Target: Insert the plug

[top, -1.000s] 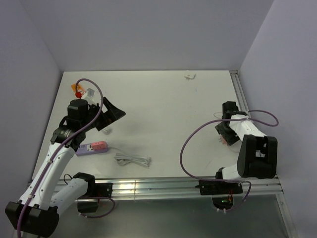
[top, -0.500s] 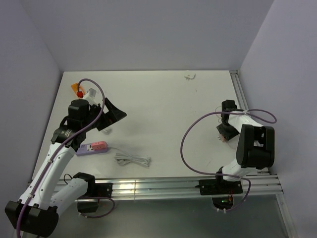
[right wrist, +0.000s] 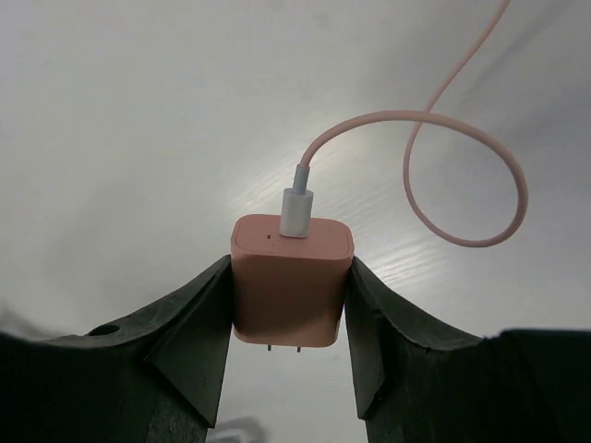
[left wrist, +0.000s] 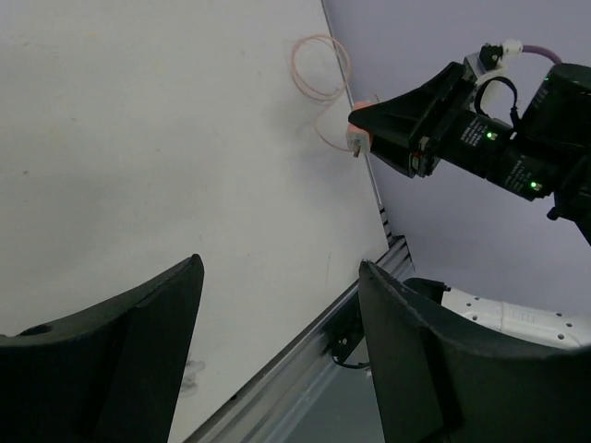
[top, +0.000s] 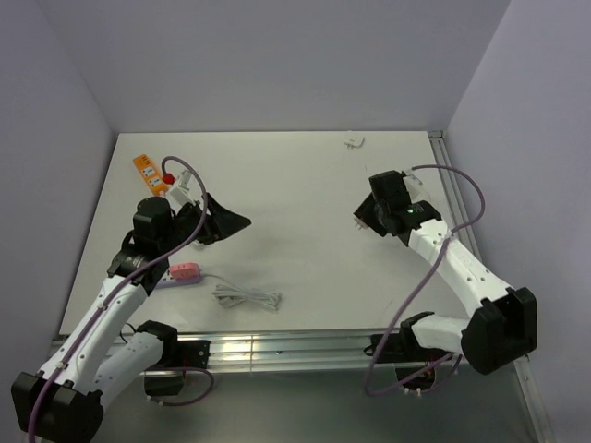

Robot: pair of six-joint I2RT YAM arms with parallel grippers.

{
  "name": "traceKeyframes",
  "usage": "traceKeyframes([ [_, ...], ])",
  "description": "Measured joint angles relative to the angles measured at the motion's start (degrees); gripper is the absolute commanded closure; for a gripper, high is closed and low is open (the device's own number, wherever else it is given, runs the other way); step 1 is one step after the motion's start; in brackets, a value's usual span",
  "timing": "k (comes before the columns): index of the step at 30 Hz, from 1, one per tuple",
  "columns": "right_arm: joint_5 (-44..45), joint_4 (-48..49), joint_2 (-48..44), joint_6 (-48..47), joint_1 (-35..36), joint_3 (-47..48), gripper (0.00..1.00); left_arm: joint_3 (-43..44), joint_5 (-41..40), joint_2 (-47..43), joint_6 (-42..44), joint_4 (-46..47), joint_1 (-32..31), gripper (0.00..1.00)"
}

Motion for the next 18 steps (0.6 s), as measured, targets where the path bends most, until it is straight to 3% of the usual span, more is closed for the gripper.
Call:
traceKeyframes([
  [9, -6.6, 5.2, -3.3, 4.7, 11.3, 1.7, 1.00, -7.1, -15.2, -4.1, -2.9, 17.6, -14.7, 0.20],
  [18, -11.1, 12.4, -2.4, 9.9, 19.1, 4.6, 0.99, -7.7, -38.3, 5.3, -0.6, 31.5, -35.0, 0.24],
])
